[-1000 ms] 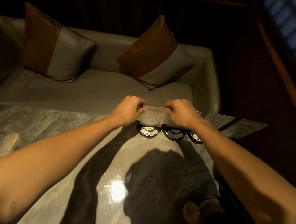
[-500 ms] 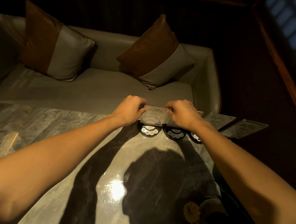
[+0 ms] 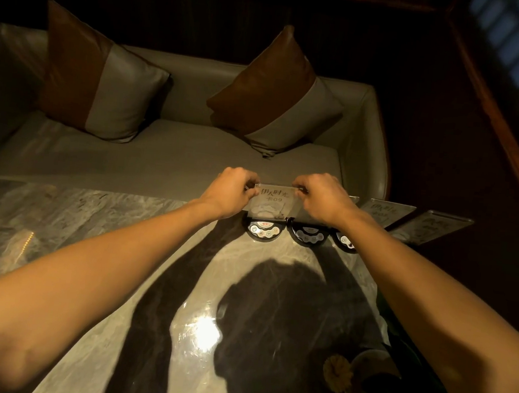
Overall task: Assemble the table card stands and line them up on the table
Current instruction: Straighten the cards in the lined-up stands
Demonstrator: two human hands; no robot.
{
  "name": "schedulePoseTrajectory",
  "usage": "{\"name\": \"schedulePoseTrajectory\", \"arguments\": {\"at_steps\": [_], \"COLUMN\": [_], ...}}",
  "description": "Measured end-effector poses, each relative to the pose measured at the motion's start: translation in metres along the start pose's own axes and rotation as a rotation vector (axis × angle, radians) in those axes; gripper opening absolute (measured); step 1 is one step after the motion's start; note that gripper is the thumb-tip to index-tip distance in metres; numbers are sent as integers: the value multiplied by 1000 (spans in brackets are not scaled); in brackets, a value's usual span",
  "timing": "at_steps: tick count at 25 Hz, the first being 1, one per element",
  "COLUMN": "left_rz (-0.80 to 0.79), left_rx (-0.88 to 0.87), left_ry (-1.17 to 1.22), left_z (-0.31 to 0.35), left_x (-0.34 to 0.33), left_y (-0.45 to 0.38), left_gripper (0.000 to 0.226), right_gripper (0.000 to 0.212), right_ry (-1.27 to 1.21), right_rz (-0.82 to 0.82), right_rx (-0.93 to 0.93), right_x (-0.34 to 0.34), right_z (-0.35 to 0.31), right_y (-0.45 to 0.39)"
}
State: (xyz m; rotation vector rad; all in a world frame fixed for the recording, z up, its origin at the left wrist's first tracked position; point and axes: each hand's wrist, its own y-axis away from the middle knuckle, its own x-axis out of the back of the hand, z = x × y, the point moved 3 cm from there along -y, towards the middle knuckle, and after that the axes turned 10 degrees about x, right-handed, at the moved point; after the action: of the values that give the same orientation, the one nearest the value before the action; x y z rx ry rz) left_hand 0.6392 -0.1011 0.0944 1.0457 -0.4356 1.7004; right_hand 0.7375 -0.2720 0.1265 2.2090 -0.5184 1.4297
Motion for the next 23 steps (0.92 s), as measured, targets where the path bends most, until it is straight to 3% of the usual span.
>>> {"name": "schedulePoseTrajectory", "arguments": {"at_steps": [23], "left_rz": [-42], "left_rx": [56], "left_ry": [-6], "left_z": [-6], "left_x": [-7], "left_y": [-7], "left_gripper": [32], "right_gripper": [24], "right_ry": [-14], "right_rz": [-24], "right_rx": [-27], "right_x": [-3], "right_z": [-3], "right_y": [-1]}}
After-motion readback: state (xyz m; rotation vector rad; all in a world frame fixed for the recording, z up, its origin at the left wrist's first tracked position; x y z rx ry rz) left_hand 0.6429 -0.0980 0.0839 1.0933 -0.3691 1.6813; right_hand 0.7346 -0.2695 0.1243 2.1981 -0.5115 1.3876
